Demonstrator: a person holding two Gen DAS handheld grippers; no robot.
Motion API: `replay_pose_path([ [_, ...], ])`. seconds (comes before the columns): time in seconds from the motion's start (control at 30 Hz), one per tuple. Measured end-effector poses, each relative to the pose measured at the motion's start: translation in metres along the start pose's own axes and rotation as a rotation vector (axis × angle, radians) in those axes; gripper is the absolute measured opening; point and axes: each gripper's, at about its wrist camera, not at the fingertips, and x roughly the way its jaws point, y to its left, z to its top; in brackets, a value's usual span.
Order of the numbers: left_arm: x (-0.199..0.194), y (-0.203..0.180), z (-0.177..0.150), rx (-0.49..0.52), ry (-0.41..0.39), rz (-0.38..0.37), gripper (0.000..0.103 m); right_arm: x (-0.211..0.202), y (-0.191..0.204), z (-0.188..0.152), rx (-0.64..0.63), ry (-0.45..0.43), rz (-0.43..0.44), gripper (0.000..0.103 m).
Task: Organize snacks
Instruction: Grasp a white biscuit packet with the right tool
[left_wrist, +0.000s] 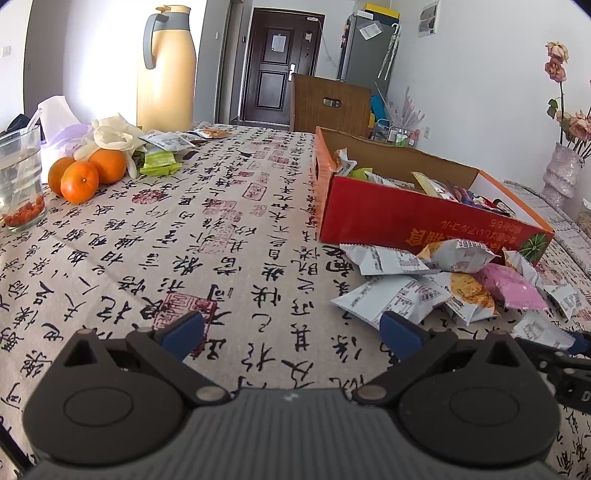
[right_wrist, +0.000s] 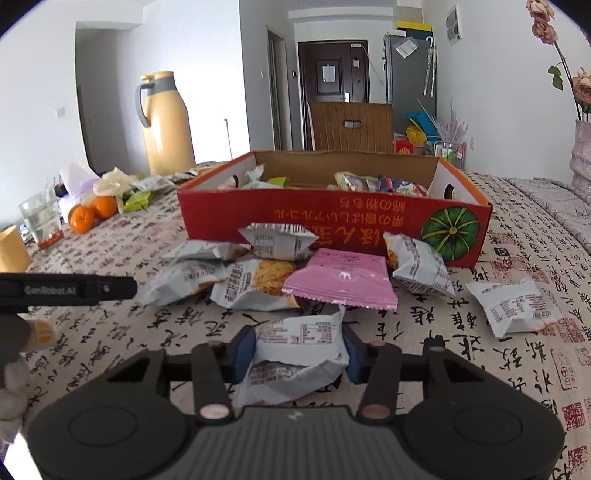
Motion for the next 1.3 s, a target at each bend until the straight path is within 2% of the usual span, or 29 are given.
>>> replay_pose_path([
  [0.07, 0.000, 0.000, 0.000, -0.002, 0.001, 0.005, 0.103, -0.005, -0.001, 0.001, 0.004, -0.013, 0.004, 0.031],
  [0.13, 0.000, 0.000, 0.000, -0.004, 0.001, 0.009, 0.103, -0.010, -0.003, 0.002, 0.014, -0.028, 0.008, 0.026],
  [0.37, -0.001, -0.002, 0.000, -0.001, -0.001, 0.023, 0.103, -0.011, -0.002, 0.001, -0.001, -0.023, 0.016, 0.026],
  [0.43, -0.001, -0.001, -0.001, -0.003, -0.003, 0.022, 0.103, -0.011, 0.005, 0.001, -0.030, -0.020, 0.029, 0.029],
  [0.47, -0.001, -0.001, -0.001, -0.004, -0.003, 0.023, 0.103, -0.010, 0.009, 0.001, -0.049, -0.015, 0.031, 0.033],
  [0.53, -0.002, -0.001, -0.001, -0.005, -0.004, 0.021, 0.103, -0.007, 0.016, 0.000, -0.066, -0.008, 0.023, 0.075],
  [0.57, -0.002, -0.001, -0.001, -0.005, -0.004, 0.021, 0.103, -0.005, 0.019, 0.000, -0.074, -0.008, 0.016, 0.084],
  [0.6, -0.002, -0.001, -0.001, -0.004, -0.004, 0.019, 0.103, -0.004, 0.022, 0.000, -0.082, -0.008, 0.012, 0.090],
  [0.7, -0.002, -0.001, 0.000, -0.006, -0.004, 0.013, 0.103, 0.003, 0.030, 0.000, -0.104, 0.013, 0.022, 0.089],
  [0.87, -0.003, 0.000, -0.001, -0.011, -0.008, 0.006, 0.103, 0.019, 0.038, -0.001, -0.122, 0.073, 0.035, 0.076],
  [1.07, -0.003, 0.001, -0.001, -0.012, -0.010, -0.003, 0.103, 0.014, 0.036, -0.003, -0.121, 0.054, 0.059, 0.037],
  [1.1, -0.003, 0.001, -0.001, -0.013, -0.009, -0.003, 0.103, 0.013, 0.035, -0.004, -0.118, 0.050, 0.062, 0.021],
  [1.13, -0.003, 0.001, -0.001, -0.014, -0.010, -0.003, 0.103, 0.012, 0.033, -0.004, -0.113, 0.048, 0.064, 0.018],
  [1.3, -0.003, 0.000, -0.001, -0.009, -0.010, 0.001, 0.103, 0.007, 0.024, -0.005, -0.074, 0.033, 0.073, 0.018],
])
